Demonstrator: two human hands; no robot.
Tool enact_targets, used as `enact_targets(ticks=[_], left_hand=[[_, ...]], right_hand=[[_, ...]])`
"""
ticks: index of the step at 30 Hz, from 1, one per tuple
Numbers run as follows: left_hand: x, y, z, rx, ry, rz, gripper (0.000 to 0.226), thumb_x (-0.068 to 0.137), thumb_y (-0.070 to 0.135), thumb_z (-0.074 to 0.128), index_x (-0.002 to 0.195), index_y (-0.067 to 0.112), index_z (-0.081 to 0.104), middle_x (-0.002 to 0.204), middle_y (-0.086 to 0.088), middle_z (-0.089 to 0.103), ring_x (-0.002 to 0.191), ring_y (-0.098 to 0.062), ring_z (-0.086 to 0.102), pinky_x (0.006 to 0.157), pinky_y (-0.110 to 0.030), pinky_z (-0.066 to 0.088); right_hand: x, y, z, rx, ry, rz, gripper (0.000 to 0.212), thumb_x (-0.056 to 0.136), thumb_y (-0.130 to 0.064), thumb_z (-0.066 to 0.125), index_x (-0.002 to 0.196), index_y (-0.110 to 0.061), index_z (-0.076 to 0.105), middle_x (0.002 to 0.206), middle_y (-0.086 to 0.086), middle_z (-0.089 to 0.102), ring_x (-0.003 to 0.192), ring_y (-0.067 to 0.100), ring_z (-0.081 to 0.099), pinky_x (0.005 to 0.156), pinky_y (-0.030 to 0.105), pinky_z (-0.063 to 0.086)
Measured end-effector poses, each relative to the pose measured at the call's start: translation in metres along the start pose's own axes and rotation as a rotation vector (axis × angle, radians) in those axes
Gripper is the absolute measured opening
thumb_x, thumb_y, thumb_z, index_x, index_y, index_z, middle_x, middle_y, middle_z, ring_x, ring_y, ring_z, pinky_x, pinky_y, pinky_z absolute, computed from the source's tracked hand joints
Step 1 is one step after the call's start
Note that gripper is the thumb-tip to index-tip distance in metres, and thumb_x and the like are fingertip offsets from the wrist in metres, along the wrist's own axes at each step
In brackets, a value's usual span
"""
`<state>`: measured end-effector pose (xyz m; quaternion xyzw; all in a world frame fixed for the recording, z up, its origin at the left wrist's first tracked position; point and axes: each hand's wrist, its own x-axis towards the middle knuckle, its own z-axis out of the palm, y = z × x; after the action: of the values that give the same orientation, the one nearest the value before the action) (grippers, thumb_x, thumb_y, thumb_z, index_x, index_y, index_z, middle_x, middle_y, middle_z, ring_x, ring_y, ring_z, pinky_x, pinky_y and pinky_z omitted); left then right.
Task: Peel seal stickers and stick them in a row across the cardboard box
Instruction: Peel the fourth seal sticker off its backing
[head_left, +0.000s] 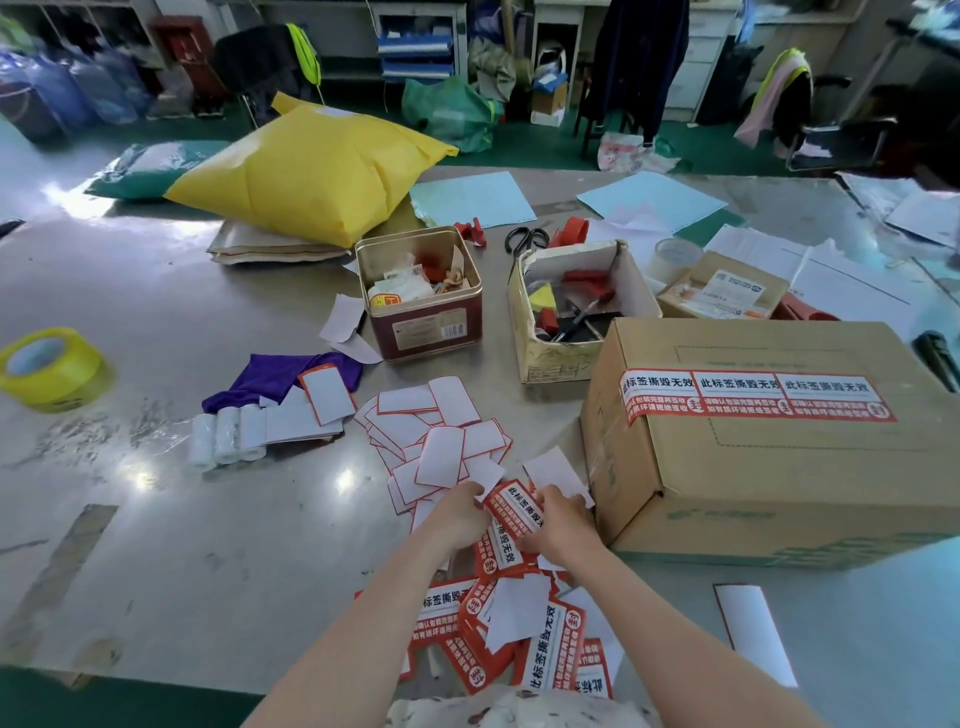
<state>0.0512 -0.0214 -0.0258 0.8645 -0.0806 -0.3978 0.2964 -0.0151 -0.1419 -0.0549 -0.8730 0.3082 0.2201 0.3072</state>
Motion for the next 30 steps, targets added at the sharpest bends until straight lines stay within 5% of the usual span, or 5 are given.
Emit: enact_targets(ticks=[7, 10, 15, 19, 30], left_hand=[[0.0, 0.002, -0.008, -0.163, 0.04, 0.003, 0.044, 0.096, 0.027, 0.044, 0.138, 0.016, 0.037, 0.133, -0.007, 0.053, 0.099, -0.017, 0.061, 0.076, -0.024, 0.051], [-0.005, 0.005, -0.023, -0.261, 0.101, 0.065, 0.04, 0.094, 0.031, 0.048, 0.131, 0.014, 0.047, 0.12, -0.006, 0.06, 0.093, -0.015, 0.059, 0.072, -0.021, 0.049], [-0.027, 0.009, -0.046, -0.783, -0.111, 0.261, 0.031, 0.086, 0.014, 0.062, 0.116, 0.012, 0.057, 0.1, -0.008, 0.069, 0.086, -0.013, 0.067, 0.072, -0.019, 0.053], [-0.036, 0.012, -0.049, -0.917, -0.083, 0.288, 0.03, 0.082, 0.012, 0.065, 0.112, 0.014, 0.056, 0.1, -0.008, 0.067, 0.091, -0.019, 0.064, 0.073, -0.022, 0.053], [-0.042, 0.012, -0.058, -0.914, -0.038, 0.305, 0.03, 0.078, 0.019, 0.067, 0.107, 0.017, 0.059, 0.094, -0.008, 0.069, 0.081, -0.018, 0.07, 0.071, -0.024, 0.057]], right_hand=[[-0.008, -0.006, -0.016, 0.4, 0.097, -0.1, 0.025, 0.091, -0.015, 0.058, 0.115, -0.018, 0.053, 0.115, 0.008, 0.055, 0.089, 0.019, 0.068, 0.066, 0.027, 0.06], [-0.013, -0.01, -0.031, 0.713, 0.024, -0.074, 0.017, 0.094, -0.012, 0.053, 0.108, -0.017, 0.061, 0.105, 0.005, 0.065, 0.088, 0.019, 0.068, 0.075, 0.035, 0.06], [-0.02, -0.027, -0.046, 1.17, -0.136, -0.024, 0.019, 0.095, -0.007, 0.05, 0.11, -0.011, 0.061, 0.105, 0.014, 0.065, 0.09, 0.022, 0.066, 0.073, 0.031, 0.058], [-0.029, -0.041, -0.056, 1.158, -0.217, -0.139, 0.016, 0.094, -0.008, 0.051, 0.103, -0.013, 0.064, 0.102, 0.01, 0.067, 0.085, 0.017, 0.066, 0.066, 0.024, 0.057], [-0.038, -0.048, -0.07, 0.745, -0.329, -0.294, 0.049, 0.081, -0.023, 0.071, 0.127, -0.021, 0.056, 0.12, -0.002, 0.065, 0.105, 0.017, 0.064, 0.096, 0.04, 0.051]])
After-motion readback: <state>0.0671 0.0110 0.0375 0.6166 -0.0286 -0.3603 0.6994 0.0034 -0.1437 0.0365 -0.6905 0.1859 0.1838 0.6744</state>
